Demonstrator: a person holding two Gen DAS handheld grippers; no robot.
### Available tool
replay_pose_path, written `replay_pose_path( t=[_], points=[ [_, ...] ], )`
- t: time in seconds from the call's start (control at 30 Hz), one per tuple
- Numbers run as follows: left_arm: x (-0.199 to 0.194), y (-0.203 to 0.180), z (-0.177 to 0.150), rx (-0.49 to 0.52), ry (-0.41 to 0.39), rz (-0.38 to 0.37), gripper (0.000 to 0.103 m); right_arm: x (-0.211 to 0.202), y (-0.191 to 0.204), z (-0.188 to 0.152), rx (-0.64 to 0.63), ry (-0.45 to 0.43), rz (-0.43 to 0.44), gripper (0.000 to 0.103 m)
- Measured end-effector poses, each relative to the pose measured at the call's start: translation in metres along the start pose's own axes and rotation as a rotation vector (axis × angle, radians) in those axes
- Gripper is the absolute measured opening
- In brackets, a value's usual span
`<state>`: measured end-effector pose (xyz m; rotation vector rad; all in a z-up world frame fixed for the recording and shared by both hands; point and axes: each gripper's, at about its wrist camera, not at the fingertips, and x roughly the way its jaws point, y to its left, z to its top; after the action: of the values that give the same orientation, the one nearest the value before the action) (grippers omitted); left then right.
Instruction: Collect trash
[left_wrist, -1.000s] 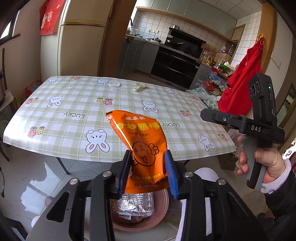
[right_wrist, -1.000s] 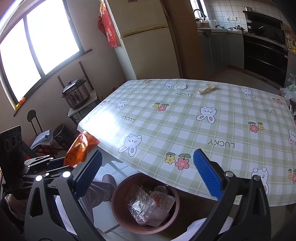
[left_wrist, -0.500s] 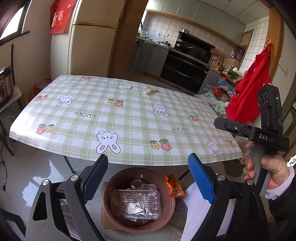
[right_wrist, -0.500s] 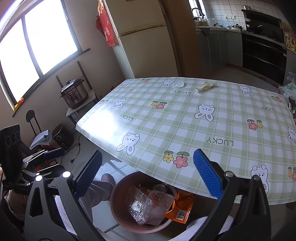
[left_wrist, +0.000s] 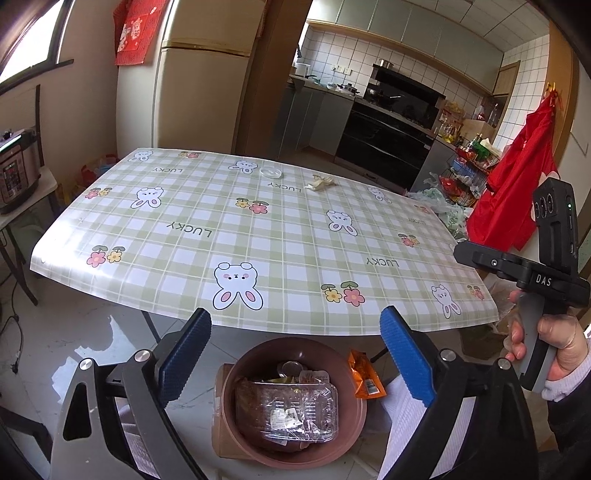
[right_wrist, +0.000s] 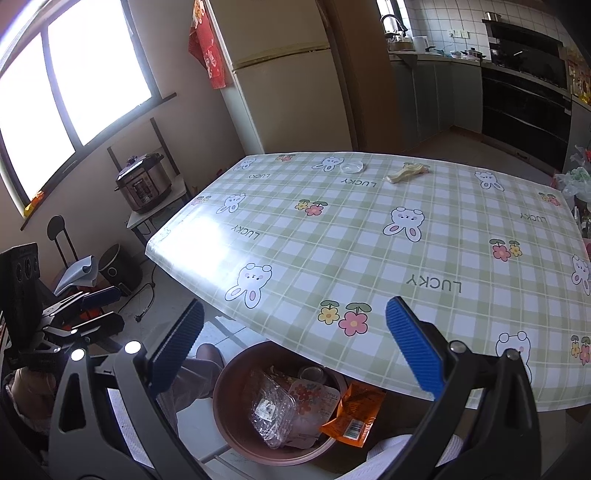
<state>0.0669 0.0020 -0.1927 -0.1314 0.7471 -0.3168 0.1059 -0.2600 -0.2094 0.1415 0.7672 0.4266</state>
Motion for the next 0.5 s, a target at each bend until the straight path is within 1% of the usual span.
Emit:
replay_pose_path(
  t=[0.27,0.5],
  points=[
    [0.019,0.012,0.034,0.028,-0.022,0.052,0.091,0.011,-0.026,0.020,-0.021,0.002,-0.053,0.097],
    [0.055,0.013,0.073,0.072,-0.021,0.074,0.091,0.031,-0.060,0.045,-0.013,0.009,-0.092,0.097]
  ],
)
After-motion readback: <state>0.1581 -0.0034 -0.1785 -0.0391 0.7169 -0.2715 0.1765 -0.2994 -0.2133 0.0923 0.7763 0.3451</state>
